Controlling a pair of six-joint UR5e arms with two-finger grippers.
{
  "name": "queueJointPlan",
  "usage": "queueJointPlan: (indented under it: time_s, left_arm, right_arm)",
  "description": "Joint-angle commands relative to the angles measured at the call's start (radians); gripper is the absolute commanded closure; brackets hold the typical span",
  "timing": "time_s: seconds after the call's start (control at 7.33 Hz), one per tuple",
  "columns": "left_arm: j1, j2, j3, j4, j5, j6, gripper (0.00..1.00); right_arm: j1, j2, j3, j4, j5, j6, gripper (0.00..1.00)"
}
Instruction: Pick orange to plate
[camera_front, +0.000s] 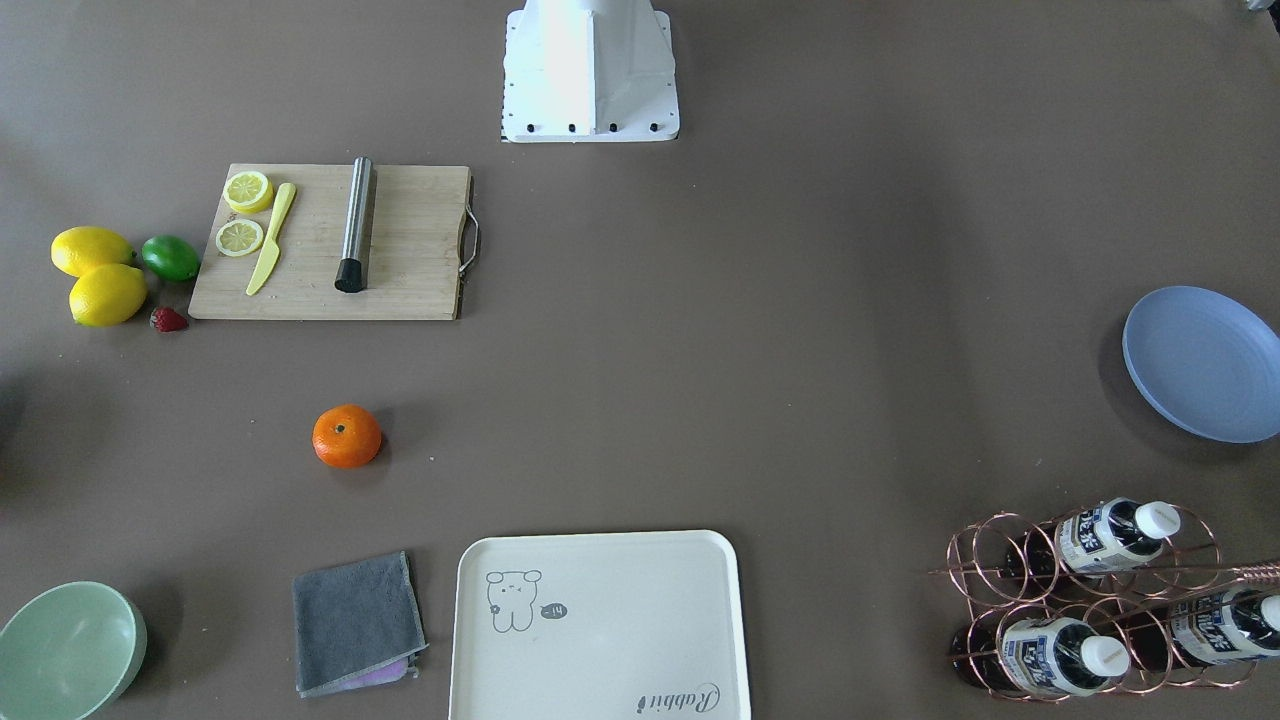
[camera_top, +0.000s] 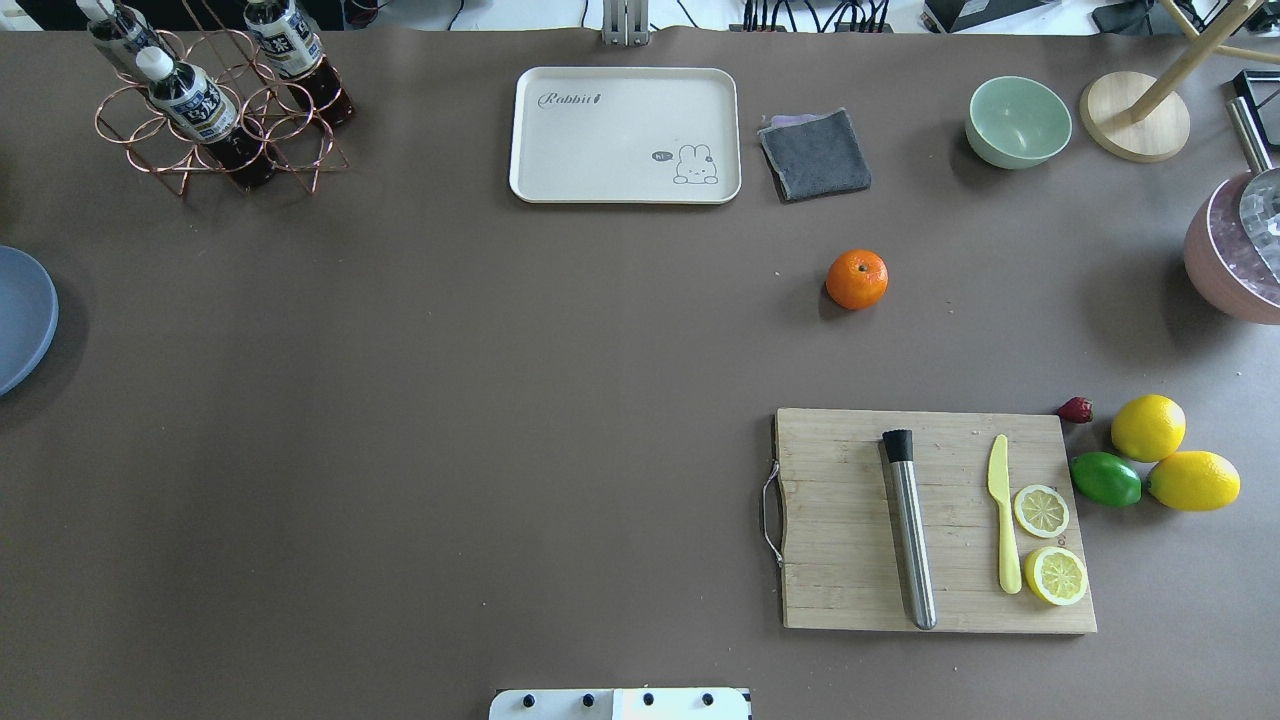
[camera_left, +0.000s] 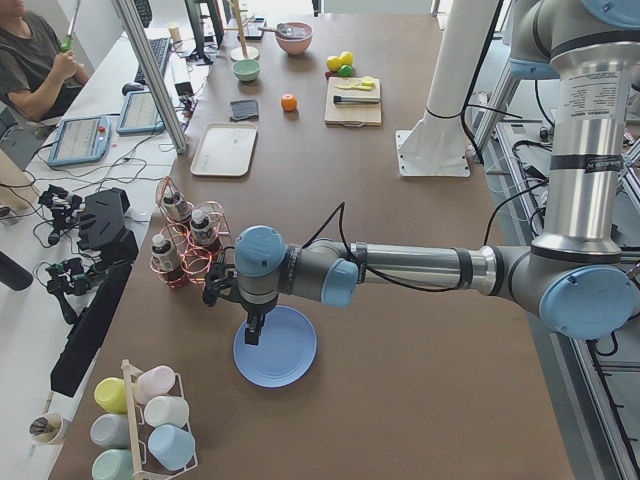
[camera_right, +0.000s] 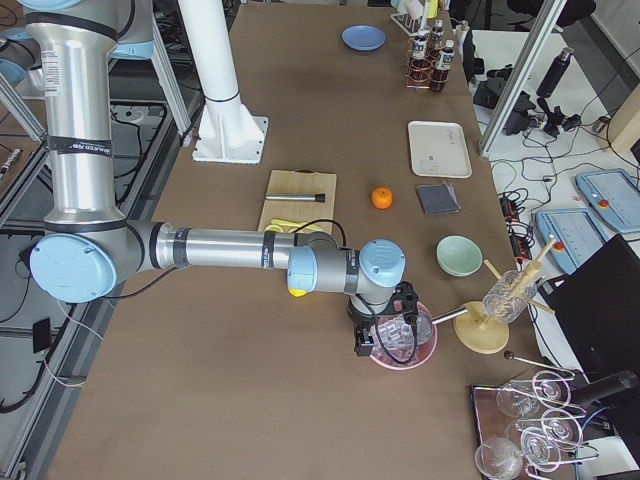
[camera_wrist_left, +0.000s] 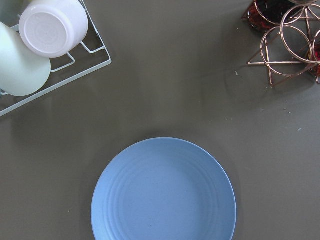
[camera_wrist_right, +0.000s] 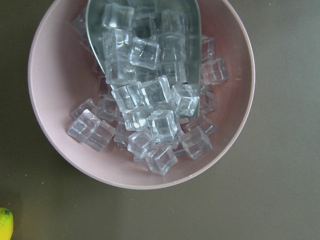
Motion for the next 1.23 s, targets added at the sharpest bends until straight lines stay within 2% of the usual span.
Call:
queueJointPlan:
  time_s: [0.0, 0.27, 0.41, 1.09]
  left_arm:
    - [0.032, 0.017, 0.008, -0.043, 0.001, 0.001, 0.02]
    - [0.036, 0.026, 0.017, -0.042, 0.033, 0.001, 0.02]
    - [0.036, 0.019, 0.035, -0.039, 0.028, -0.002, 0.02]
    - [0.036, 0.048, -0.002, -0.043, 0.01, -0.015, 0.03]
  right_arm:
    - [0.0, -0.001, 0.002, 0.001, 0.005, 0.001, 0.0]
    - [0.0, 0.008, -0.001, 0.003, 0.003, 0.001, 0.0]
    - [-0.002, 0.012, 0.001, 0.001, 0.0, -0.001, 0.0]
    - [-0.002, -0.001, 0.016, 0.009, 0.009, -0.001, 0.0]
